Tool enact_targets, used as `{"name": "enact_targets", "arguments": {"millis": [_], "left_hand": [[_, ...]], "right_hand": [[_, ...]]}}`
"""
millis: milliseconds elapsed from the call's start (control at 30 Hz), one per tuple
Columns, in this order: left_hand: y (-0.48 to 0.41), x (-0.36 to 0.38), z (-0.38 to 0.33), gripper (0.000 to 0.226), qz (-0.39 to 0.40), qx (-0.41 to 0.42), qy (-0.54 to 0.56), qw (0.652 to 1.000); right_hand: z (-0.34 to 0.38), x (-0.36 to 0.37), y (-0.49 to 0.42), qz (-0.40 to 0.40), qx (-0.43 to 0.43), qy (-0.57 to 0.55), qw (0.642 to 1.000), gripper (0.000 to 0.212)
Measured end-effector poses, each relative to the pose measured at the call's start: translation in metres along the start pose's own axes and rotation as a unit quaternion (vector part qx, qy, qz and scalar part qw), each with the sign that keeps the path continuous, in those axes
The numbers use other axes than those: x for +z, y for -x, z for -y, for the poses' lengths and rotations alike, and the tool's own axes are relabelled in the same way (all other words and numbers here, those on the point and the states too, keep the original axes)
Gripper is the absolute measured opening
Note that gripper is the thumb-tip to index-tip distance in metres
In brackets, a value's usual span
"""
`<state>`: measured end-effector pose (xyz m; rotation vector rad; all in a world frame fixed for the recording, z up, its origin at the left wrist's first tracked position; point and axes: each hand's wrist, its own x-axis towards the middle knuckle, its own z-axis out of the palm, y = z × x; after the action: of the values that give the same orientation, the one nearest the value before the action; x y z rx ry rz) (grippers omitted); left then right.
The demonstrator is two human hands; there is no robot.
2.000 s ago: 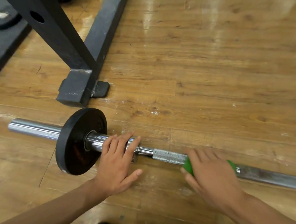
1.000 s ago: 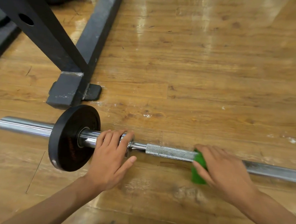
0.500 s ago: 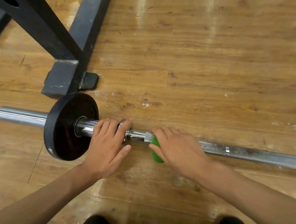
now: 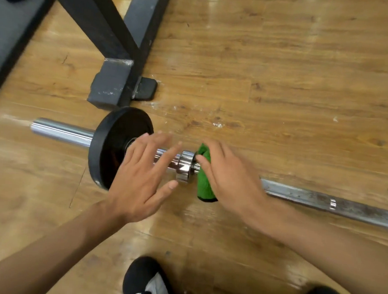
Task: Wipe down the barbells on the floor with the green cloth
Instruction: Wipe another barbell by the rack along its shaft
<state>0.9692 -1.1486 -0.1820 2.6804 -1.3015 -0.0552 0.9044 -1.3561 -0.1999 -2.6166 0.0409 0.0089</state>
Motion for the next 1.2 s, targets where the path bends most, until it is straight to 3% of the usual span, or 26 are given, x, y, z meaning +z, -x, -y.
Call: {"name": "enact_targets", "arguments": {"millis": [67, 133, 233, 300, 433, 500, 633, 767, 833, 933, 1067, 1200], "left_hand": [[0.012, -0.023, 0.014, 0.070, -0.065, -0.023, -0.034, 0.997], [0.024, -0.043, 0.032, 0.067, -0.102, -0.044, -0.069, 0.991], [0.033, -0.057, 0.059, 0.071, -0.089, -0.073, -0.094, 0.989], [0.032, -0.054, 0.072, 0.078, -0.049, -0.074, -0.108, 0.990], [0.015, -0.042, 0.084, 0.091, -0.003, -0.024, -0.095, 0.995], [0.007, -0.040, 0.085, 0.094, -0.023, -0.008, -0.087, 0.996], [-0.002, -0.031, 0.087, 0.094, -0.082, -0.018, -0.027, 0.996], [-0.010, -0.026, 0.093, 0.092, -0.096, -0.001, 0.011, 0.995], [-0.011, -0.025, 0.093, 0.091, -0.106, -0.003, 0.018, 0.994], [-0.011, -0.023, 0.091, 0.091, -0.111, -0.011, 0.041, 0.993], [-0.011, -0.024, 0.091, 0.097, -0.098, -0.012, 0.061, 0.993], [-0.007, -0.023, 0.091, 0.092, -0.103, -0.003, 0.060, 0.993]], "right_hand": [[0.012, 0.001, -0.008, -0.069, -0.018, -0.061, 0.996, 0.055], [0.021, 0.002, -0.016, -0.082, -0.040, -0.100, 0.991, 0.056], [0.033, 0.001, -0.028, -0.057, -0.075, -0.133, 0.987, 0.054], [0.038, 0.002, -0.037, 0.018, -0.080, -0.137, 0.987, 0.056], [0.033, 0.006, -0.031, 0.126, -0.150, 0.064, 0.979, 0.063], [0.027, 0.010, -0.027, 0.117, -0.156, 0.120, 0.973, 0.065], [0.041, 0.019, -0.034, 0.046, -0.055, 0.086, 0.994, 0.051], [0.060, 0.029, -0.054, -0.032, 0.135, -0.077, 0.987, 0.040], [0.077, 0.035, -0.041, -0.110, 0.151, -0.078, 0.979, 0.033], [0.082, 0.050, -0.032, -0.087, 0.139, 0.001, 0.986, 0.044], [0.080, 0.043, -0.064, -0.085, 0.209, 0.011, 0.974, 0.050], [0.094, 0.056, -0.014, -0.061, 0.139, 0.062, 0.986, 0.050]]}}
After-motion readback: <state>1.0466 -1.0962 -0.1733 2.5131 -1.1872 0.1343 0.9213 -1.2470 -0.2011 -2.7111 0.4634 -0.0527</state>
